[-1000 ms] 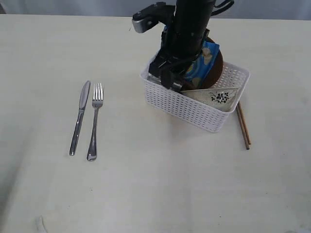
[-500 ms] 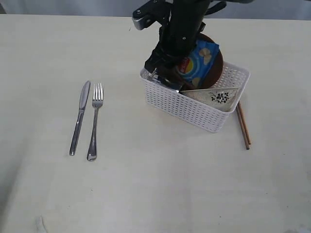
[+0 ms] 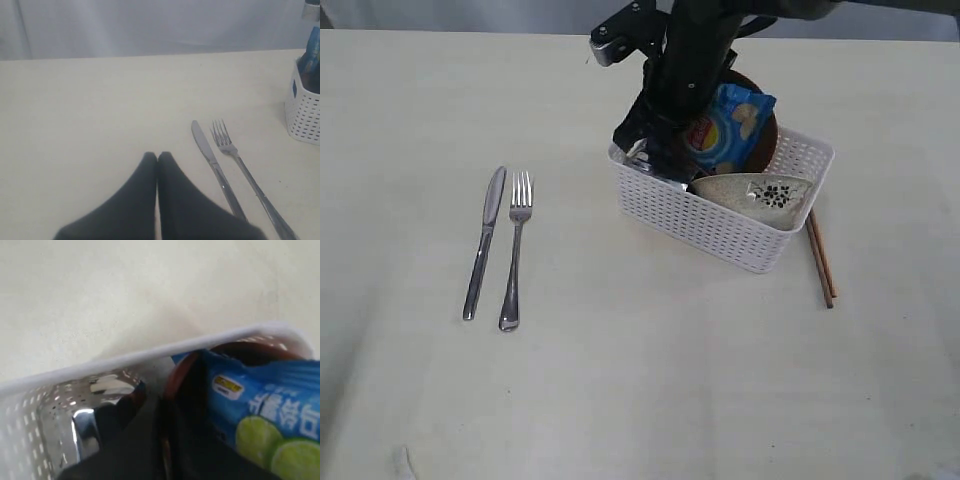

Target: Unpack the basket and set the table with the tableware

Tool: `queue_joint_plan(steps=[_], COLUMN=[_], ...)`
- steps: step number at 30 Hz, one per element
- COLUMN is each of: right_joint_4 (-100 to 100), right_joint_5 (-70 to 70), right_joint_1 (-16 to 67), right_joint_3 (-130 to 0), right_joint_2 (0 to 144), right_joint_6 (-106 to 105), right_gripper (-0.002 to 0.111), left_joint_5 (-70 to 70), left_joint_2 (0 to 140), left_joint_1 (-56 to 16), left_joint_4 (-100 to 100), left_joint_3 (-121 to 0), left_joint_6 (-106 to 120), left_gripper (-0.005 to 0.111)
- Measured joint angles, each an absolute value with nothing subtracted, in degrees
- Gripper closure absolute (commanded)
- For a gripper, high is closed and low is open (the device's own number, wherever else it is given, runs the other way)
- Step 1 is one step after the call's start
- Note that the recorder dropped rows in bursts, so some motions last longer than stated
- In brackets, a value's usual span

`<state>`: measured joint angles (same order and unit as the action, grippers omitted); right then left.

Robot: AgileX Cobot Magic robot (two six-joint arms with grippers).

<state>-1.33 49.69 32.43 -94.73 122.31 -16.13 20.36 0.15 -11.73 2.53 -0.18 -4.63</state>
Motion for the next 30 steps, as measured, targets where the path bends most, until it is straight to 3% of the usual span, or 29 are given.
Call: queue_joint_plan(steps=[9,21,30], right_joint_4=[-0.99,0.0,0.0], right_joint_5=[50.07,49.8,53.62], right_joint_1=[32.43,31.96,17.45], right_joint_3=[-94.47,-94.47,-94.47], right_joint_2=[119.41,104.26,99.4], right_joint_6=[-16.01,-15.74,-7.71], right_gripper=[0.109,0.109,0.109], left_joint_5=[20.36,20.36,20.36], left_joint_2=[0.15,0.15,0.15], left_joint_1=[-11.73,-11.73,-11.73], left_joint_4=[2.53,2.53,2.53], left_joint_3=[-0.18,-0.18,-0.18], left_joint_6=[-4.63,-4.63,-4.63], left_gripper=[0.107,0.107,0.107])
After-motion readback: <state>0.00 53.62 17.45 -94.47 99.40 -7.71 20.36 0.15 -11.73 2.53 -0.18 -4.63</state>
